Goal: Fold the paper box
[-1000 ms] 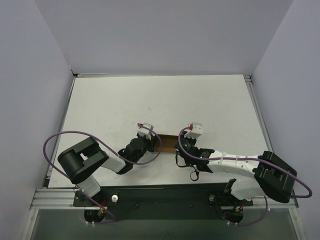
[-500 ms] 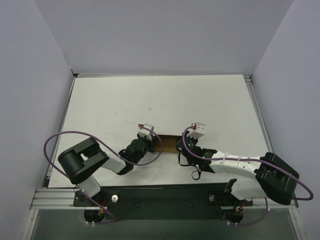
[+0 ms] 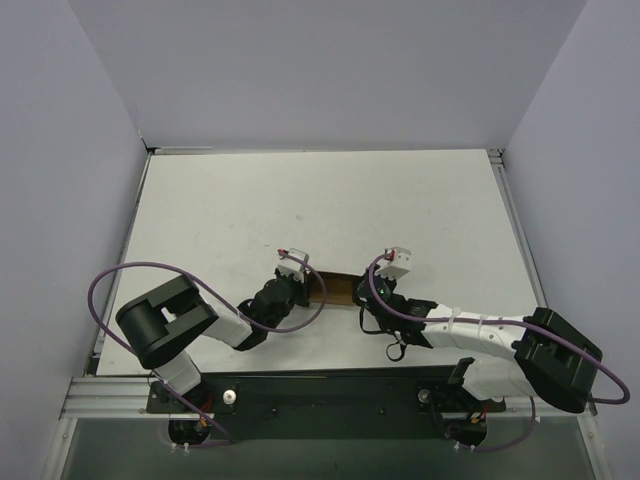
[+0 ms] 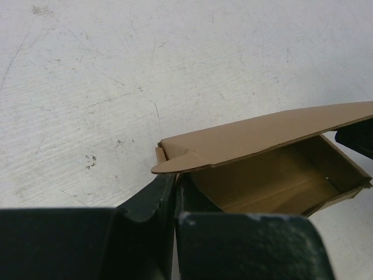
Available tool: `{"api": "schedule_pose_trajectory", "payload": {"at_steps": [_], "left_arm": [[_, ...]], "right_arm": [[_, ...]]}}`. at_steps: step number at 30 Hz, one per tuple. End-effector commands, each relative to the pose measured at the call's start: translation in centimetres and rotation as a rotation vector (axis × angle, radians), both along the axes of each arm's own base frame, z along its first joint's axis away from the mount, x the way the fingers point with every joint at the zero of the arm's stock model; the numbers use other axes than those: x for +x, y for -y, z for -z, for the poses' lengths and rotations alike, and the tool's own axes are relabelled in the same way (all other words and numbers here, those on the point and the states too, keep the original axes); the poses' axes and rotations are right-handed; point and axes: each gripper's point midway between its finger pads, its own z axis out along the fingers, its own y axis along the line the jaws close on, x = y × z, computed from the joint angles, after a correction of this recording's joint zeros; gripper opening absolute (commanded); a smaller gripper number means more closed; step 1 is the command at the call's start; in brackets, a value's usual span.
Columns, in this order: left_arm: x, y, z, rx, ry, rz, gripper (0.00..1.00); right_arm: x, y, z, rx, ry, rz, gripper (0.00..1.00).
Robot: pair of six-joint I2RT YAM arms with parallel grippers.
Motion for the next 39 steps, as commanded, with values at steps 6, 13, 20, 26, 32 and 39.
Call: {"api": "schedule_pose_trajectory", "payload": {"at_steps": [6, 13, 20, 26, 32, 39], "left_arm": [[-5.0, 2.1, 3.1, 0.074, -0.134, 0.21, 0.0], [-4.9, 0.8, 3.2, 0.13, -0.094, 0.16, 0.0], [-4.5, 0.1, 3.5, 0.204, -0.044, 0.138, 0.0], [-4.7, 0.0, 3.8, 0.247, -0.019, 0.131, 0.0], [-4.9, -0.1, 3.9, 0.264, 0.015, 0.132, 0.0], [-5.6, 0.1, 4.3, 0.295, 0.042, 0.156, 0.0]], "right_arm": [[-3.0, -1.1, 3.7, -0.044, -0.12, -0.106, 0.0], [-4.8, -0.2, 0.5, -0.155, -0.062, -0.142, 0.34], [-7.8, 3.5, -0.7, -0.22, -0.05, -0.126, 0.56], [-8.1, 5.0, -3.8, -0.199, 0.03, -0.123, 0.56], [-6.2, 5.3, -9.2, -0.228, 0.174, -0.089, 0.58], [-2.1, 2.4, -9.7, -0.214, 0.194, -0.1, 0.54]]}}
